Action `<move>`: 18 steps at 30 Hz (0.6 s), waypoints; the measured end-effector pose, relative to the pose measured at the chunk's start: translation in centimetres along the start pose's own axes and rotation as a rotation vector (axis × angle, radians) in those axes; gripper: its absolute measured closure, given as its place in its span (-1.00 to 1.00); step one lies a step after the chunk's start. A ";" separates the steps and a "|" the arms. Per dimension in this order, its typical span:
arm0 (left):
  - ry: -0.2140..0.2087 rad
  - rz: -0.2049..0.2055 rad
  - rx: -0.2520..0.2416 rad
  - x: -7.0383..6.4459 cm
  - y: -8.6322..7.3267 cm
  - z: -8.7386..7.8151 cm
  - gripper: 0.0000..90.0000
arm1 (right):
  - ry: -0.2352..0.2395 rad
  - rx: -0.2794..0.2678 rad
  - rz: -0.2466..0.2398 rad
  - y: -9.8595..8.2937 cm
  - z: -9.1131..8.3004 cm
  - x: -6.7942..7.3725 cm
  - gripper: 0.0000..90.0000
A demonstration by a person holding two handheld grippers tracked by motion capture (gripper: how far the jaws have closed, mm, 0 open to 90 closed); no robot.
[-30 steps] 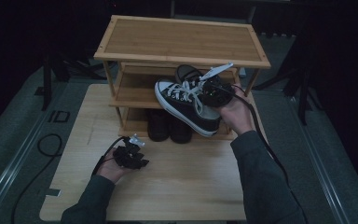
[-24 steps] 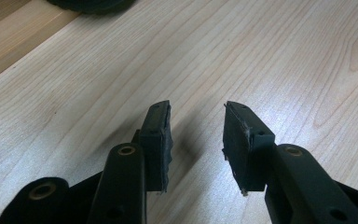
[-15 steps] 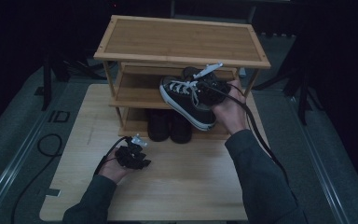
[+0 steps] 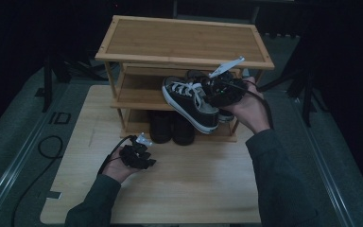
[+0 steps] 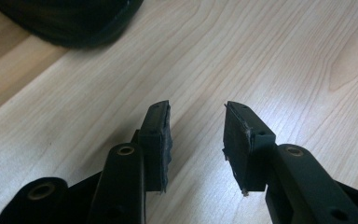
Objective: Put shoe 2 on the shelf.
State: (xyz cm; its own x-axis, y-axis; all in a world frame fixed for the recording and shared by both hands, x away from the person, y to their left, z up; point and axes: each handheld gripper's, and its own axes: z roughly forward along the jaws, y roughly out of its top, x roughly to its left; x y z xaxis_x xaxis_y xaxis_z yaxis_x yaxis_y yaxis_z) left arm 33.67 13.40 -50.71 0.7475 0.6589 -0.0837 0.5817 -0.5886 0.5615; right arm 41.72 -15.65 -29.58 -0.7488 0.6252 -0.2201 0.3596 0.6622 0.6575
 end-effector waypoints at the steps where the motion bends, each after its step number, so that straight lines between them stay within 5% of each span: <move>1: 0.001 0.011 0.002 0.0 0.3 -0.2 0.37 | 0.005 -0.001 -0.003 -0.1 -0.2 -0.1 0.10; 10: -0.034 0.024 -0.009 0.1 1.9 -1.0 0.48 | 0.007 -0.056 -0.016 -0.5 -1.6 -0.2 0.55; 14: -0.050 0.036 -0.015 0.1 3.4 -2.1 0.55 | 0.034 -0.066 -0.026 -0.7 -2.5 -0.2 0.98; 18: -0.044 0.035 -0.019 0.0 4.4 -2.7 0.61 | 0.050 -0.046 -0.046 -1.1 -2.9 -0.1 1.00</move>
State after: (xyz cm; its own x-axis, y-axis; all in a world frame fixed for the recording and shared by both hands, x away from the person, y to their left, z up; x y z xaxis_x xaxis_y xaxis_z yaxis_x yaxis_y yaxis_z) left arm 35.41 12.11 -45.96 0.7811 0.6165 -0.0994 0.5488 -0.6017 0.5804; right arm 39.81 -17.59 -28.20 -0.7913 0.5724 -0.2151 0.2990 0.6690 0.6805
